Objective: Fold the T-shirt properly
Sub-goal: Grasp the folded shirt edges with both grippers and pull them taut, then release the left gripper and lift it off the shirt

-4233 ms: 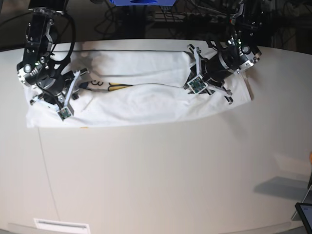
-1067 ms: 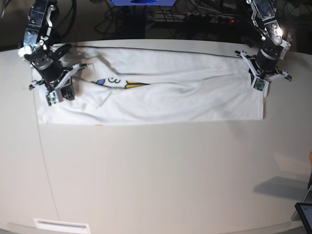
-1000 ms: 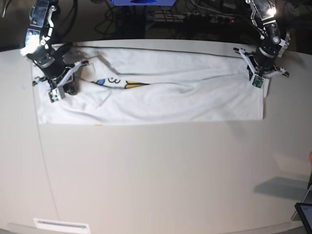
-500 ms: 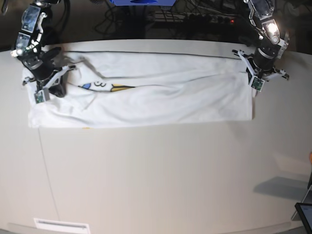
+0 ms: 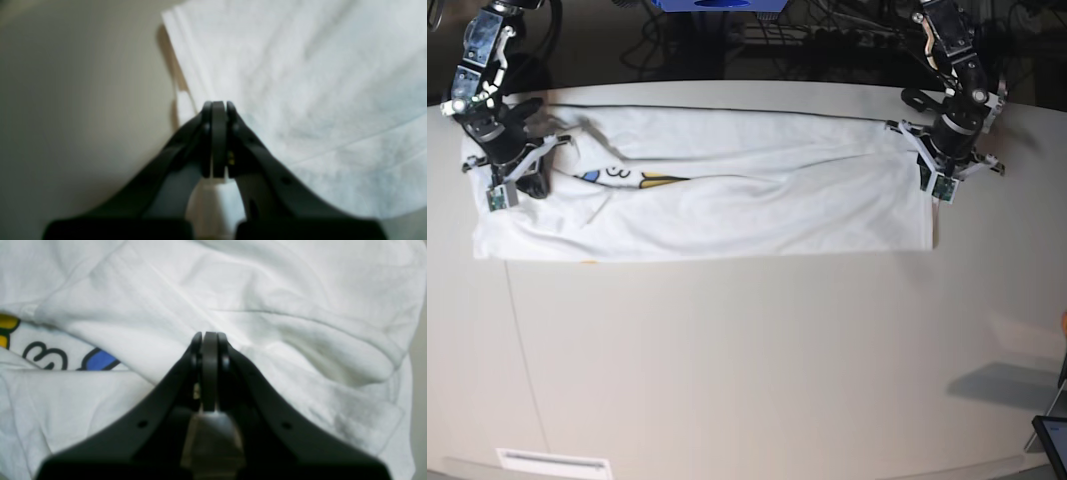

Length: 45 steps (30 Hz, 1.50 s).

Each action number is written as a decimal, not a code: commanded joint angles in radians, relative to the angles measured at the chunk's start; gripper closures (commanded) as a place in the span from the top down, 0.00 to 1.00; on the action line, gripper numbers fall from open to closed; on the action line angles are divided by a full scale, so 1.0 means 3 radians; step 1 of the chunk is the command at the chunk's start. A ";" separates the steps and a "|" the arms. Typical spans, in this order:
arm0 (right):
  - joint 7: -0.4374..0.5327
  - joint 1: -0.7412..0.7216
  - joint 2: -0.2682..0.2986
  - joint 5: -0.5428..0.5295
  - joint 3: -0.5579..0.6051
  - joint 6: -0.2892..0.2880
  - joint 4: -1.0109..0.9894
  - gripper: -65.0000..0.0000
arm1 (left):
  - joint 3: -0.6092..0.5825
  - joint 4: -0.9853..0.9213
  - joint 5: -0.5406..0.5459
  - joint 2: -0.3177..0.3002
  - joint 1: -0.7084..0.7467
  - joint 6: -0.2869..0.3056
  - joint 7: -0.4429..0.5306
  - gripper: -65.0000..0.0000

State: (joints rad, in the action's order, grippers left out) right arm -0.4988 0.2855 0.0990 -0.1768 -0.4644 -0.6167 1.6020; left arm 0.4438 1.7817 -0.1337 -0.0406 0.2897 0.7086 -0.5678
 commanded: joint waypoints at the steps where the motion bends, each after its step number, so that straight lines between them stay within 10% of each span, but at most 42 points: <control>1: -0.0094 0.0007 0.0025 0.0091 -0.0004 0.0022 0.0017 0.01 | 0.0017 -0.0024 0.0014 -0.0026 -0.0048 -0.0035 0.0054 0.00; 33: -0.0099 0.0017 0.0046 0.0091 0.0001 0.0007 0.0048 0.02 | 0.0405 0.0196 0.0029 -0.0143 -0.0181 -0.0035 0.0018 0.00; 40: -0.0099 0.0017 0.0046 0.0091 0.0001 0.0002 0.0048 0.02 | 0.0917 0.0247 0.1175 -0.0307 -0.0242 -0.0035 -0.0749 0.51; 45: -0.0099 0.0023 0.0046 0.0091 0.0001 0.0002 0.0048 0.02 | 0.1183 0.0155 0.2254 -0.0542 -0.0206 -0.0035 -0.1204 0.69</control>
State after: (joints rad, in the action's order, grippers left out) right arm -0.5034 0.2882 0.1017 -0.1738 -0.4625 -0.6197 1.6070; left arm 0.7979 1.8164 0.5373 -0.1921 0.2306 0.6930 -0.9508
